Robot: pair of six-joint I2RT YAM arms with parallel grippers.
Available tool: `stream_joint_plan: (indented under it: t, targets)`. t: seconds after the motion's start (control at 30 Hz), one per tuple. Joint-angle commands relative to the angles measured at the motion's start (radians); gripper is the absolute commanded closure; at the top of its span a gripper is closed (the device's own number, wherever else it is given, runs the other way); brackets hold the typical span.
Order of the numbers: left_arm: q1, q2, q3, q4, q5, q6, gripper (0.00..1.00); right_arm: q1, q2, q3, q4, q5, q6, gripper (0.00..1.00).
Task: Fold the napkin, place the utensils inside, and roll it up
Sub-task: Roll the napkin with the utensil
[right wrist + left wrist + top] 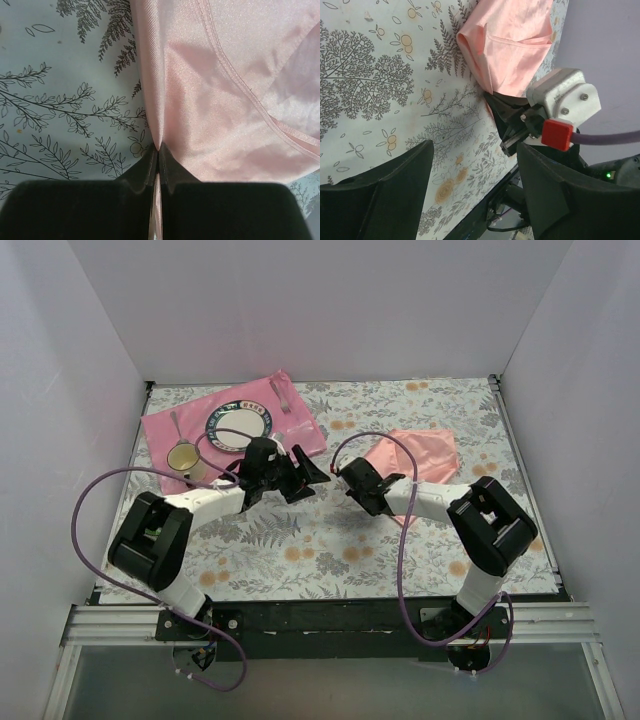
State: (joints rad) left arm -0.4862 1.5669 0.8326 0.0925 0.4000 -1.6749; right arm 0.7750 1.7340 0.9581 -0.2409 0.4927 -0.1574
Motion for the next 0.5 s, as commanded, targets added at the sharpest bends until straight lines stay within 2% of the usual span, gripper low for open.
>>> stream_joint_plan:
  t: [0.0,0.2,0.47]
  targets:
    - [-0.005,0.077,-0.003,0.113,0.063,-0.055,0.32,0.001,-0.027,0.024,-0.023,-0.117,0.052,0.93]
    - [-0.054,0.250,0.074,0.194,0.096,-0.128,0.32,-0.005,-0.028,0.024,-0.017,-0.147,0.073,0.93]
    - [-0.112,0.370,0.131,0.282,0.050,-0.204,0.32,-0.026,-0.062,0.021,-0.017,-0.197,0.085,0.94]
